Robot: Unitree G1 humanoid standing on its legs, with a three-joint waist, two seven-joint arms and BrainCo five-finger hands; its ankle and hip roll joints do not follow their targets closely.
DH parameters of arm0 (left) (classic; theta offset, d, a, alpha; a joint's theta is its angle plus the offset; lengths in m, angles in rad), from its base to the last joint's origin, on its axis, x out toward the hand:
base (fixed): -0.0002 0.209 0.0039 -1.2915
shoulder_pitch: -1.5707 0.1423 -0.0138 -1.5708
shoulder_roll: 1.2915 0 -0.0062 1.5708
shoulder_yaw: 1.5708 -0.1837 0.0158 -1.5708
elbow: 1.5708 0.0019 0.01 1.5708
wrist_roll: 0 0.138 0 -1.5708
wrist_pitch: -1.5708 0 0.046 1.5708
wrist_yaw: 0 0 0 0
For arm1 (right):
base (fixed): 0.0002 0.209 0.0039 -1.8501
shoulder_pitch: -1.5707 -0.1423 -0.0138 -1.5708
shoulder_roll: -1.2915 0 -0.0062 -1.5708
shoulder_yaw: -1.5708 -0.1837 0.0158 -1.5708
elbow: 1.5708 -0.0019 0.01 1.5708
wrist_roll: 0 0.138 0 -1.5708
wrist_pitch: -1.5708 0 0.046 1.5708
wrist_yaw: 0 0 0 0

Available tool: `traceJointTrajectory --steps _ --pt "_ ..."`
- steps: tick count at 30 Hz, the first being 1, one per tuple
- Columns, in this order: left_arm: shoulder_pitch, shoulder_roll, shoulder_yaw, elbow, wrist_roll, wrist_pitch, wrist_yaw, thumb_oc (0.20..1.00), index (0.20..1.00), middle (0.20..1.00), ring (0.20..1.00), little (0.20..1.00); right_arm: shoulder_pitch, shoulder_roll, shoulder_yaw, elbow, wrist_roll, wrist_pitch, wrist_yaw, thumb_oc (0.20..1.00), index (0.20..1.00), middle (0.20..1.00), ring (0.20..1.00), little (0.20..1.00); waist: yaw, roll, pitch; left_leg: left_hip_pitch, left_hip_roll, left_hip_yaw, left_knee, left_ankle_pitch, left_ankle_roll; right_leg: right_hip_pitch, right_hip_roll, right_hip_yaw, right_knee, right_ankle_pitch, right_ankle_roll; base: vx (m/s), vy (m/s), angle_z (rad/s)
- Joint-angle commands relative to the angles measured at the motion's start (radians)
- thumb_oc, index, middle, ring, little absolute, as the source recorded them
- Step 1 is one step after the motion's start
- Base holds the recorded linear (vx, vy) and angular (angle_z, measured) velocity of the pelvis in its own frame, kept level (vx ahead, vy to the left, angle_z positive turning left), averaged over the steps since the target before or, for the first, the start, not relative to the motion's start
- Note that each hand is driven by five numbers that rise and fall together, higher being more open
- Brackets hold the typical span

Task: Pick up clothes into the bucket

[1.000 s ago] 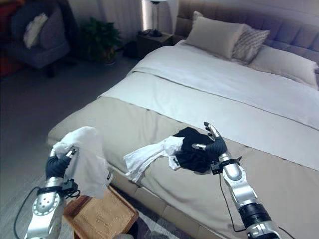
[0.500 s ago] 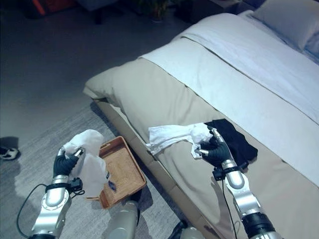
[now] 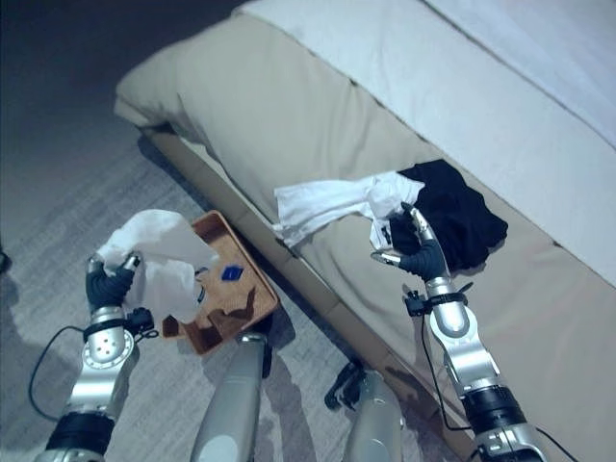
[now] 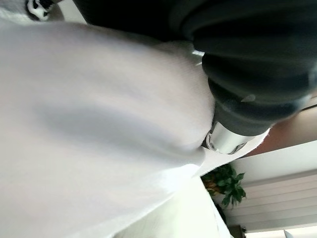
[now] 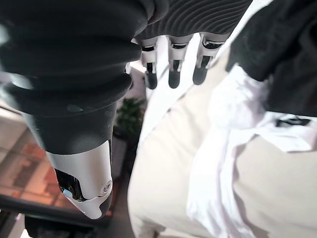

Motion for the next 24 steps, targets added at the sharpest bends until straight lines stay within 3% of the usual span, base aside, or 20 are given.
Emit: traceJointTrajectory --steps 1,5,15,24 --pt "-0.066 0.031 0.008 0.015 -0.007 -0.079 0.086 0.2 0.2 0.2 0.2 0.2 -0.047 -0.021 0.008 -0.064 0.026 -0.084 -0.053 1.0 1.0 1.0 1.0 1.0 -0.007 -0.027 -0.031 -0.04 0.059 -0.02 0.122 -0.101 -0.003 -0.055 -0.02 0.058 -0.082 0.147 0.074 -0.04 0.006 -0.07" --pt "-0.131 0.058 0.008 0.073 -0.006 -0.074 0.161 0.2 0.2 0.2 0.2 0.2 -0.087 -0.023 0.022 -0.102 0.034 -0.102 -0.085 1.0 1.0 1.0 1.0 1.0 -0.023 -0.041 0.0 -0.141 0.06 -0.027 0.215 -0.132 0.006 -0.16 -0.026 0.082 -0.012 0.136 0.077 -0.04 0.012 -0.07" --pt "-0.18 0.076 0.001 0.138 -0.02 -0.05 0.213 0.2 0.2 0.2 0.2 0.2 -0.109 -0.034 0.014 -0.157 0.066 -0.123 -0.113 1.0 1.0 1.0 1.0 1.0 -0.053 -0.059 0.015 -0.299 0.061 -0.033 0.406 -0.213 0.026 -0.325 -0.035 0.135 0.122 0.086 0.07 0.01 0.017 -0.08" --pt "-0.285 0.105 -0.02 0.249 -0.069 -0.037 0.231 0.2 0.2 0.2 0.2 0.2 -0.132 -0.044 0.021 -0.181 0.074 -0.134 -0.137 1.0 1.0 1.0 1.0 1.0 -0.084 -0.069 0.015 -0.426 0.061 -0.035 0.477 -0.231 0.034 -0.456 -0.04 0.17 0.175 0.085 0.07 0.0 0.012 -0.05"
